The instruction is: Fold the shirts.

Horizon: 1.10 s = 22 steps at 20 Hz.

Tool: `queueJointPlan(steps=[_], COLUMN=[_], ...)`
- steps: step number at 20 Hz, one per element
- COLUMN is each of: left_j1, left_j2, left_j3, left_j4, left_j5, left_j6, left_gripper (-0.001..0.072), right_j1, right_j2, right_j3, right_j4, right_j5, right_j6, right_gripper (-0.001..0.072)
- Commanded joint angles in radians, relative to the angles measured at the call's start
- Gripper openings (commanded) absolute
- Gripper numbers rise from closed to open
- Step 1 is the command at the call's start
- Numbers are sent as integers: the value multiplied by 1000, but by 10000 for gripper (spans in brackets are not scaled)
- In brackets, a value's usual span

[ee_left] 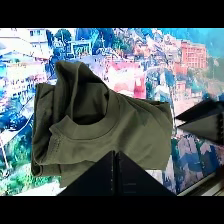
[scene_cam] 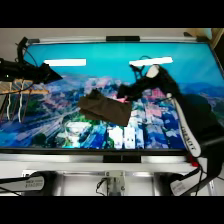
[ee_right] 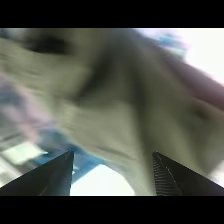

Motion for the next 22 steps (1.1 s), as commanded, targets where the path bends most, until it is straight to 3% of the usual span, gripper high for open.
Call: queueJointPlan(steps=[1,5,10,11,13,14,17,22], left_j1=[-2,-26,-76,-76,-76,-76,-75,-75], left_j2=[1,1,1,1,1,1,1,1], left_j3=[0,0,0,0,0,0,0,0], left_j4=[1,1,1,1,1,1,1,1], left_j5=[-3,-3,11,16,19,19,19,16], left_j6=[6,6,6,6,6,5,5,2], left_gripper=[29,28,29,29,29,28,29,29], right_j1=[-119,-98,-14,-3,10,9,-45,-204], right_j2=[46,32,-43,-53,-66,-63,-6,161], right_j3=[-63,-272,-297,-297,-297,-296,-234,-16], right_j4=[-298,-6,112,129,169,204,316,318], right_j5=[235,-23,-199,-217,-235,-242,-229,-161], right_j6=[85,43,23,23,21,-3,-157,-114], right_gripper=[626,636,634,606,143,69,64,64])
